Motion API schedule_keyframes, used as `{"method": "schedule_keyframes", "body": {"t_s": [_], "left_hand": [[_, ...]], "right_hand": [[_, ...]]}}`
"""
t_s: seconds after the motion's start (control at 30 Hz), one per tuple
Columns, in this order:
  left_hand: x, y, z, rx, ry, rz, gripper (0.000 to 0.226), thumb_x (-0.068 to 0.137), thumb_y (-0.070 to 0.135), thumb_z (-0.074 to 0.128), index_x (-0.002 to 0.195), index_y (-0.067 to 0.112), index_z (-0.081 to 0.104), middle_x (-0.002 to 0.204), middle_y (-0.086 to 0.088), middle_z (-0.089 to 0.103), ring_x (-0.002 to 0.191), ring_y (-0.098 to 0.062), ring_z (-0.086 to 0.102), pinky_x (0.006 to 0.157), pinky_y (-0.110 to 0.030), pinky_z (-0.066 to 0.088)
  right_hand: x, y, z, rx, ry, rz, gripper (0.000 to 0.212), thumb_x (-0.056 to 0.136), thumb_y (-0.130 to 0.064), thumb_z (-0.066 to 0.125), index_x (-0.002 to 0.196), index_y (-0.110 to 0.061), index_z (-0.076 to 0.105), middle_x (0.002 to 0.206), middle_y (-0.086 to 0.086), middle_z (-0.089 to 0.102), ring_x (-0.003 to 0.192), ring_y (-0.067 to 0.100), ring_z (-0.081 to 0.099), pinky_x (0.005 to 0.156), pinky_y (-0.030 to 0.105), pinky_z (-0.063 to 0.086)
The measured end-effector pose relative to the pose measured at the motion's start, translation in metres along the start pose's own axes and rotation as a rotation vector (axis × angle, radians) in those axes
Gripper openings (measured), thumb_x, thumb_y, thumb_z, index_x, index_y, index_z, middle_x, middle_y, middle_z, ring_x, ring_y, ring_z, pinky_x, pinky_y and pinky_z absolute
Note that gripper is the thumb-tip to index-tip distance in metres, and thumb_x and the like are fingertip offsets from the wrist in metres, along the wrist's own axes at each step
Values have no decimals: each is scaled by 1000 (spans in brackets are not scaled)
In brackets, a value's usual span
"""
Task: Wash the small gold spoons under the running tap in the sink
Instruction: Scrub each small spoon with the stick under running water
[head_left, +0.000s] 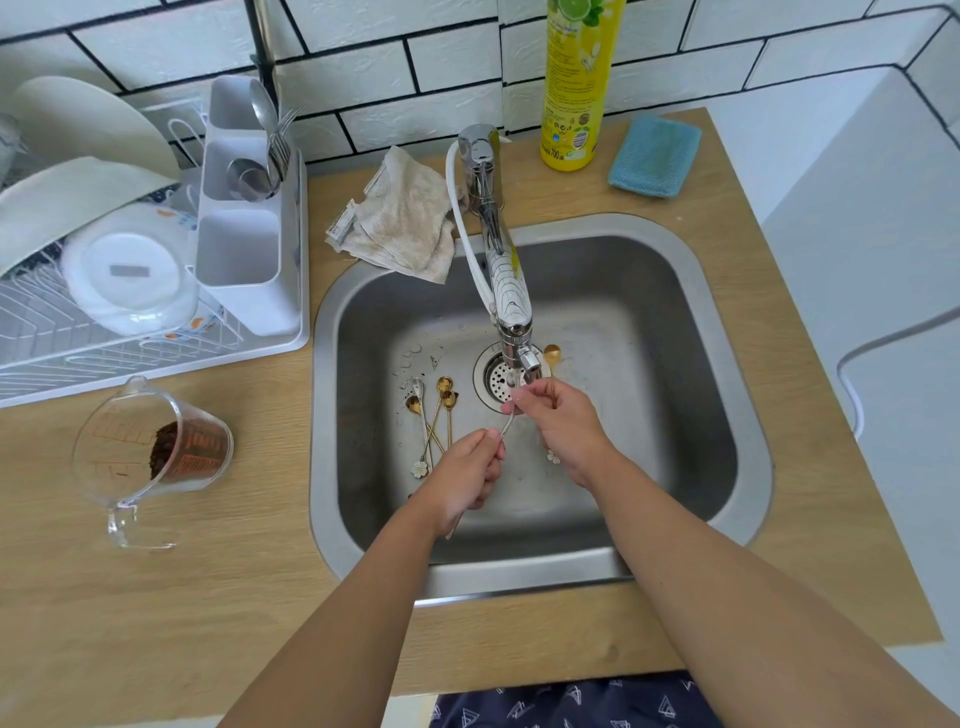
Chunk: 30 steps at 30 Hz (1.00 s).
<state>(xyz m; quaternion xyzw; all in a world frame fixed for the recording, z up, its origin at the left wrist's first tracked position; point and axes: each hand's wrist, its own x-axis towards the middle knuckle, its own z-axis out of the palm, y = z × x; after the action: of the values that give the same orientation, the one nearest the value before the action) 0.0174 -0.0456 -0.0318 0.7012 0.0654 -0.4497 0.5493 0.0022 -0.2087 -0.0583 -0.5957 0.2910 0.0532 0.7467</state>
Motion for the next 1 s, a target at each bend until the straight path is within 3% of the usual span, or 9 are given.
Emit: {"method": "schedule_keyframes", "body": {"t_s": [0.1, 0.2, 0.37, 0.47, 0.67, 0.87, 1.0], "left_hand": [[1, -2, -3, 10, 23, -30, 34, 107, 40, 35, 87, 17, 49, 57, 5, 36, 45, -9, 22, 40, -21, 17], [2, -3, -5, 4, 51, -45, 34, 106, 41, 35, 88, 17, 50, 57, 6, 39, 44, -7, 24, 39, -21, 18], [3, -4, -2, 17, 40, -36, 35, 107, 41, 35, 87, 16, 50, 55, 7, 37, 43, -7, 23, 37, -20, 18], [2, -3, -3, 22, 47, -43, 35, 106, 41, 36, 87, 17, 51, 55, 7, 38, 43, -7, 24, 37, -19, 19], [-1, -1, -1, 29, 49, -42, 34, 107, 40, 37, 87, 16, 51, 58, 5, 37, 44, -8, 24, 38, -20, 18], [-3, 0, -1, 42, 54, -46, 34, 107, 40, 37, 87, 15, 51, 57, 6, 38, 44, -7, 25, 39, -20, 18], [-2, -1, -2, 60, 45, -48, 34, 106, 40, 37, 89, 15, 51, 58, 5, 39, 45, -7, 26, 39, -20, 20]], "right_hand": [[0, 2, 1, -38, -58, 33, 6, 98, -20, 69, 104, -17, 70, 87, -9, 81, 85, -7, 70, 72, 3, 45], [-1, 5, 2, -32, -81, 29, 19, 90, -16, 79, 108, -19, 74, 74, -12, 74, 83, -3, 69, 73, 3, 46], [0, 4, 1, -72, -40, 52, 9, 99, -21, 67, 103, -20, 75, 94, -14, 81, 96, -12, 67, 74, 3, 43], [0, 4, 1, -75, -33, 57, 11, 93, -21, 74, 103, -17, 77, 93, -14, 80, 93, -11, 68, 73, 2, 44], [0, 4, 1, -83, -45, 56, 9, 98, -20, 66, 104, -19, 73, 93, -8, 81, 95, -4, 70, 80, 13, 46], [0, 4, 1, -71, -44, 47, 8, 95, -20, 69, 99, -19, 75, 95, -5, 82, 111, 7, 69, 88, 21, 45], [0, 3, 1, -75, -36, 47, 13, 97, -28, 68, 96, -18, 76, 94, -7, 82, 108, 3, 68, 89, 24, 45]]}}
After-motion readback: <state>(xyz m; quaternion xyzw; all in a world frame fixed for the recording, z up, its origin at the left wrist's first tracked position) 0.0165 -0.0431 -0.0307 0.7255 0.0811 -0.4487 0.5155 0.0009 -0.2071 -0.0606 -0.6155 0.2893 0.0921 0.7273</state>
